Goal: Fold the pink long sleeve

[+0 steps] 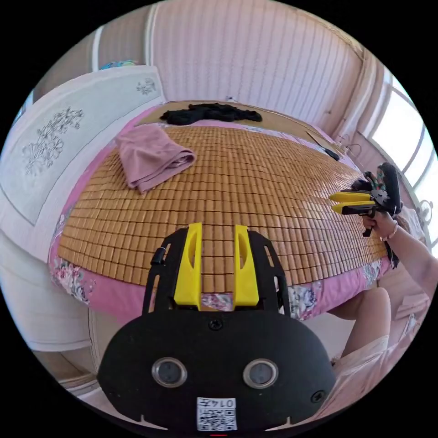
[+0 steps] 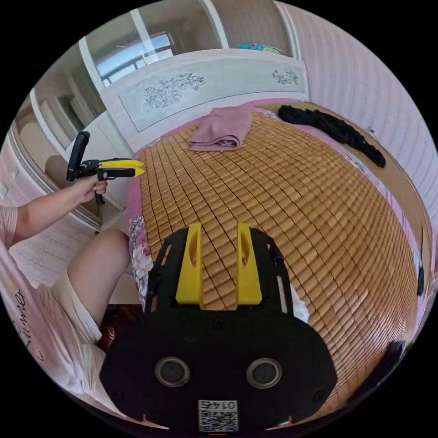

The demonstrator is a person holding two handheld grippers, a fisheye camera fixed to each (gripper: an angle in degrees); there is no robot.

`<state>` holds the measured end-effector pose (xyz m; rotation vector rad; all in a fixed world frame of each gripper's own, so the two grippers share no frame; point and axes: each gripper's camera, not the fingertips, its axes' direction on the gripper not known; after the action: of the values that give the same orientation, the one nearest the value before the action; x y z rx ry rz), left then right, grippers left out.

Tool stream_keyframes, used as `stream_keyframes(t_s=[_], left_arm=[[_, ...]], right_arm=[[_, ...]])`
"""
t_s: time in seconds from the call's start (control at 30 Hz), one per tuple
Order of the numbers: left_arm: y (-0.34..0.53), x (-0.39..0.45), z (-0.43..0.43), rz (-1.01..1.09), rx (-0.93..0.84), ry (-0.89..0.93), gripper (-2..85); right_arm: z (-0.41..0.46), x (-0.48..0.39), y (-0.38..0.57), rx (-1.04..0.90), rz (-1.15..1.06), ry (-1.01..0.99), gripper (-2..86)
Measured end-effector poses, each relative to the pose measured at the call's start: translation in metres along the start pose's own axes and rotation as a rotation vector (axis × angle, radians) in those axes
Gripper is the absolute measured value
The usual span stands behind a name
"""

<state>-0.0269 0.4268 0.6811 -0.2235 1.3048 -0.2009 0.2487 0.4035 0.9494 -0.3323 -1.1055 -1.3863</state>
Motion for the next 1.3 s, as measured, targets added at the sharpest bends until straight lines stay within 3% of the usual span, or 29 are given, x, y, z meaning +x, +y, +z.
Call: stream_keyframes(t_s=[0.13,0.4,0.5,0.57,0.63,0.77,0.87,1.07,1.17,1.3], left_arm=[[0.007,-0.097,0.002,-0.194,0.023,-0.017,10.6],[-0.044,-0.177,0.038,-0.253,0.054,0.009,11.7],[-0.062,-0.197,0.055,-0.27,0.05,0.021,13.2],[-0.069,-0.209,0.067,-0.307,0.015,0.089,13.0],[-0.075,-0.215,0.075,-0.316,-0.01,0.085,9.7],[-0.078,-0.219,0.072,-0.256,-0.04,0.027,5.1],[-0.067,-0.226,0.051,-0.245,-0.01,0.03,4.4],[-0.004,-0.207,-0.066,-0.126,0.117,0.072,4.1],[0.071,-0.185,-0.129,-0.123,0.132,0.185,4.2],[0.183,-0.144,-0.171,-0.242,0.079,0.392,4.2]], right_arm=[[0.07,-0.069,-0.13,-0.051,-0.29,0.024,11.0],[0.187,-0.138,-0.312,-0.125,-0.499,0.14,9.5],[0.235,-0.141,-0.356,-0.215,-0.498,0.18,11.0],[0.267,-0.128,-0.371,-0.297,-0.46,0.328,11.3],[0.295,-0.1,-0.378,-0.379,-0.414,0.422,5.8],[0.282,-0.069,-0.374,-0.31,-0.37,0.402,1.0],[0.242,-0.034,-0.36,-0.227,-0.287,0.42,0.5],[0.082,0.066,-0.23,0.045,0.043,0.04,0.4],[0.036,0.078,-0.101,0.049,0.172,-0.091,0.5],[0.033,0.071,0.084,-0.141,0.471,-0.23,0.7]])
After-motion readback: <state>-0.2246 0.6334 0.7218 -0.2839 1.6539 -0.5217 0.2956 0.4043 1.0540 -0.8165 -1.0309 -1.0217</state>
